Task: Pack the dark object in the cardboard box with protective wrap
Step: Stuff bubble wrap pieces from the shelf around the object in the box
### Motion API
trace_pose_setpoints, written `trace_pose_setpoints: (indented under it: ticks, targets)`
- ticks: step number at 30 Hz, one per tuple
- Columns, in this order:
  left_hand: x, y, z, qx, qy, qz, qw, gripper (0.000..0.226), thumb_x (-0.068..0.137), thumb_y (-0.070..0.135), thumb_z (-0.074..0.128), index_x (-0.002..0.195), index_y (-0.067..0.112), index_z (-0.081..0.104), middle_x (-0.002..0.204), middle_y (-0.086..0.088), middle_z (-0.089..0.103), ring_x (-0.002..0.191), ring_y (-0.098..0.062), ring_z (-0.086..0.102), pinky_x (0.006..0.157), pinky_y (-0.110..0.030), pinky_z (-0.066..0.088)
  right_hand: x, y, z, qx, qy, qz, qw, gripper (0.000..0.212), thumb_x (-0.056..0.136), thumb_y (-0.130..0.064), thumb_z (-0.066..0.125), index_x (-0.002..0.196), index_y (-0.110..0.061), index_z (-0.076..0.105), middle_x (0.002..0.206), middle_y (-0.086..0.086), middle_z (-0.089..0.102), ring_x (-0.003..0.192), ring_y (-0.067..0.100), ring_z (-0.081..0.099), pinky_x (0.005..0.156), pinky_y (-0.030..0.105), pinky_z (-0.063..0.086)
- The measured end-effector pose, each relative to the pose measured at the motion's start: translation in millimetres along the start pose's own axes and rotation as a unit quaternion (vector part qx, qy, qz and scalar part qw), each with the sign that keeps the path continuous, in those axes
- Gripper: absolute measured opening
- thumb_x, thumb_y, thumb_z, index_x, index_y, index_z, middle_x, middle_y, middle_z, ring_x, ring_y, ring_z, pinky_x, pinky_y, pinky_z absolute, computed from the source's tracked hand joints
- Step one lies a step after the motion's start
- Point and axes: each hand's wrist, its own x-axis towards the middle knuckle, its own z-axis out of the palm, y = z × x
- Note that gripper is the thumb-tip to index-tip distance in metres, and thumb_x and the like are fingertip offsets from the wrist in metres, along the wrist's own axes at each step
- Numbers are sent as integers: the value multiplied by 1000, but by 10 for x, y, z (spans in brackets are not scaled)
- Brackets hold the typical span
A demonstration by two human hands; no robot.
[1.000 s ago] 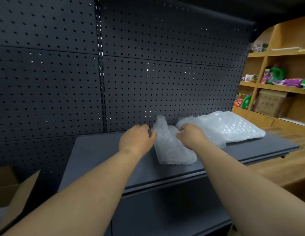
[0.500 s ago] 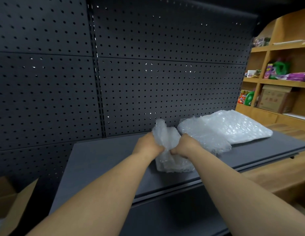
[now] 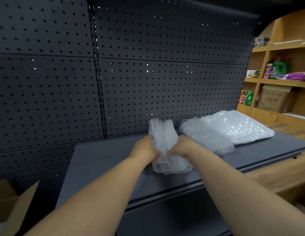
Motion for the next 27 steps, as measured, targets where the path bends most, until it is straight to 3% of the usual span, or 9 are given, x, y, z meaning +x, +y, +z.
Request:
trace_pose_setpoints:
  ticks: [6, 9, 14, 17, 20, 24, 27]
  targets:
    - [16, -40, -39, -118, 13, -25, 993, 66, 83, 15, 65, 142, 14, 36, 130, -9, 56, 114, -24, 57, 84, -23, 41, 5, -13, 5, 142, 50, -43, 988, 40, 80, 0, 66, 117, -5, 51, 118, 15, 60, 108, 32, 60, 95, 43, 52]
    - [-13, -26, -114, -204, 36, -31, 978, 64, 85, 23, 64, 141, 15, 36, 131, -6, 54, 111, -23, 56, 83, -24, 41, 5, -5, -25, 238, 56, -61, 968, 36, 79, 2, 68, 105, -13, 48, 111, 13, 61, 102, 32, 62, 90, 45, 54]
    - [-40, -38, -252, -366, 69, -36, 927, 66, 87, 36, 65, 140, 14, 32, 118, 2, 50, 97, -15, 48, 82, -27, 36, -39, -87, -65, 321, 48, -123, 938, 42, 75, 6, 71, 108, -14, 53, 105, 12, 68, 93, 31, 68, 85, 49, 56]
    - [-41, -80, -310, -442, 60, -50, 894, 72, 83, 44, 68, 139, 14, 33, 120, 2, 58, 96, -18, 60, 78, -31, 46, -91, -152, -34, 333, 41, -159, 929, 42, 75, 5, 71, 108, -15, 55, 103, 11, 69, 91, 29, 69, 83, 47, 57]
    - [-85, -142, -361, -509, 61, -54, 857, 67, 81, 43, 71, 134, 14, 42, 116, -5, 67, 93, -23, 69, 77, -36, 55, -158, -199, 12, 363, 10, -188, 913, 43, 77, 9, 69, 110, -14, 54, 105, 13, 68, 92, 30, 69, 83, 48, 57]
    - [-217, -267, -470, -545, 50, -51, 835, 61, 77, 37, 75, 129, 15, 50, 115, -7, 68, 93, -25, 69, 65, -32, 52, -250, -259, 74, 376, -59, -217, 899, 45, 78, 11, 67, 114, -13, 53, 103, 11, 68, 89, 29, 68, 82, 44, 57]
    - [-327, -378, -571, -557, 57, -52, 827, 53, 78, 26, 75, 124, 10, 56, 111, -10, 70, 87, -23, 68, 65, -30, 50, -292, -336, 156, 363, -76, -225, 901, 45, 78, 10, 67, 115, -13, 54, 106, 12, 68, 95, 30, 67, 87, 47, 55]
